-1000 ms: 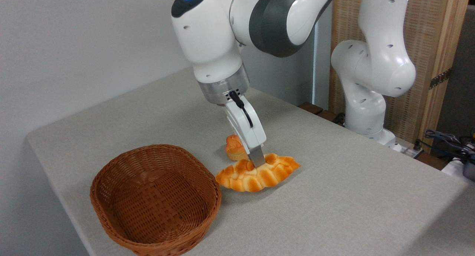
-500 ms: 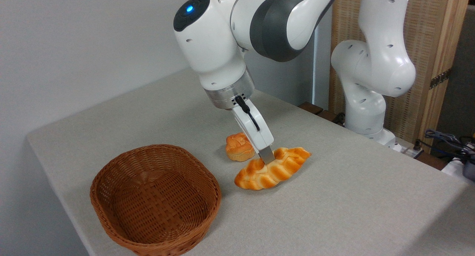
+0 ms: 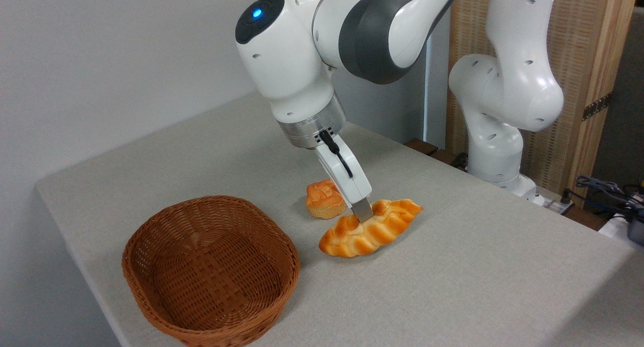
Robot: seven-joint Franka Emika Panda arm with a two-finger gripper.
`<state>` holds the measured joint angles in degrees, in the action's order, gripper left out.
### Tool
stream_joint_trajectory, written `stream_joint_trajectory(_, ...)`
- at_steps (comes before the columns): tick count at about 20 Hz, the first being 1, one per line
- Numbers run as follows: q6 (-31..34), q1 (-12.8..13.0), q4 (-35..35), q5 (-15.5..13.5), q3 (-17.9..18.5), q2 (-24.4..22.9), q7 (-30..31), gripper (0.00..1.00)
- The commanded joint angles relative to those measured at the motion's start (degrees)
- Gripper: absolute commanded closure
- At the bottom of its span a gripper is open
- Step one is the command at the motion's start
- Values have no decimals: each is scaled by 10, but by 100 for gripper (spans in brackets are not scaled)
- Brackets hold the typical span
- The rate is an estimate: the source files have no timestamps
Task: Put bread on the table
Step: 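Open the gripper and release the braided loaf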
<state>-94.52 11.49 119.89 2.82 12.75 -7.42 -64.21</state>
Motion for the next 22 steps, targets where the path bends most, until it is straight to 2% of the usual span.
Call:
stream_joint_trajectory(1, 3, 4, 3, 0, 0, -6, 1, 0)
stream_joint_trajectory(4, 2, 4, 2, -10, 0, -6, 4, 0)
stream_joint_trajectory(7, 1, 3, -1, -43, 1, -6, 11, 0)
stream_joint_trajectory(11, -19, 1, -26, -93, 2, -5, 62, 0)
stream_joint_trajectory(19, -20, -7, -156, -97, 2, 14, 75, 0)
stream_joint_trajectory(22, -20, -20, -179, -98, 0, 14, 119, 0)
